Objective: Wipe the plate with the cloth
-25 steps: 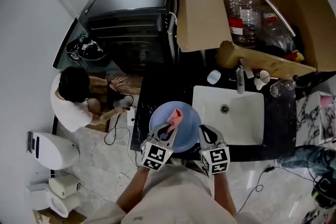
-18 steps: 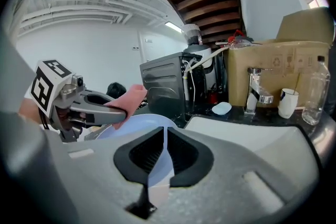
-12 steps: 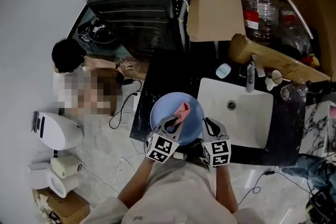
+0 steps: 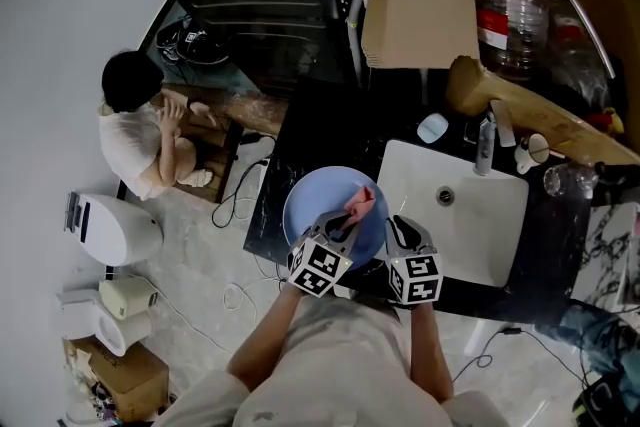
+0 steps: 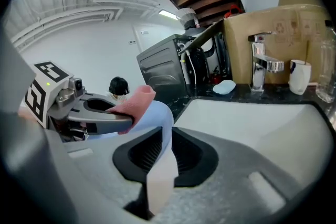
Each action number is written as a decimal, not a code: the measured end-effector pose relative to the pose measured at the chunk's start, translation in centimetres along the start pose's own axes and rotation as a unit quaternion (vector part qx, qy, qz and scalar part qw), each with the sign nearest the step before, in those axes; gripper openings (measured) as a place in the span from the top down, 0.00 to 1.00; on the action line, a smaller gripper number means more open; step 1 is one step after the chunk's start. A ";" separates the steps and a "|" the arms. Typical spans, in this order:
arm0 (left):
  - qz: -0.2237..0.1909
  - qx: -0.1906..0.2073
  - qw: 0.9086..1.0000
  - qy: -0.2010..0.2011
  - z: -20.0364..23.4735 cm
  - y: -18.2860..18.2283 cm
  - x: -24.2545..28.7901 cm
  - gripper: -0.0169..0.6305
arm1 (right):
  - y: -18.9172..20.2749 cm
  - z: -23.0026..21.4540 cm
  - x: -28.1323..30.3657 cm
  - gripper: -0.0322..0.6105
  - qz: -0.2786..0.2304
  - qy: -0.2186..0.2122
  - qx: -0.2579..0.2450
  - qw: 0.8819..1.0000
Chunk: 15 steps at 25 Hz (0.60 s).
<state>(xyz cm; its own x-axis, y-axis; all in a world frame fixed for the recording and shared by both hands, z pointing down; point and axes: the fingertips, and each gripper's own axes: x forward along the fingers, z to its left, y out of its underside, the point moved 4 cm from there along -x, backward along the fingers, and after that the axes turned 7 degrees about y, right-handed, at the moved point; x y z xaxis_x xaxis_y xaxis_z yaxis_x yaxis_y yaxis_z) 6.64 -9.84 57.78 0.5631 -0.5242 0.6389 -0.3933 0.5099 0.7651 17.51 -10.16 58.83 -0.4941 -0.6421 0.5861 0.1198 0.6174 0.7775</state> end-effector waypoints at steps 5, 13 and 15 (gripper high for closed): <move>0.021 -0.009 1.000 0.008 -0.2 0.4 1.3 0.92 | 0.2 -0.2 0.9 0.88 0.003 -0.011 0.015 1.000; 0.056 -0.006 0.998 0.028 -0.9 1.3 3.2 0.92 | 0.8 -0.7 2.1 0.80 0.018 -0.006 0.024 1.000; 0.060 -0.004 0.998 0.032 -1.1 1.5 3.5 0.92 | 1.0 -0.7 2.3 0.79 0.016 -0.011 0.029 0.999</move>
<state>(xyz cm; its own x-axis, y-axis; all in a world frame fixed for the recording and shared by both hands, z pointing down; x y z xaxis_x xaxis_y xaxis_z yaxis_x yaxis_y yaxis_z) 8.84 -10.12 61.06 0.5570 -0.4147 0.7196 -0.4548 0.5728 0.6820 17.04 -11.35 61.10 -0.5092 -0.6122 0.6049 0.0865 0.6629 0.7437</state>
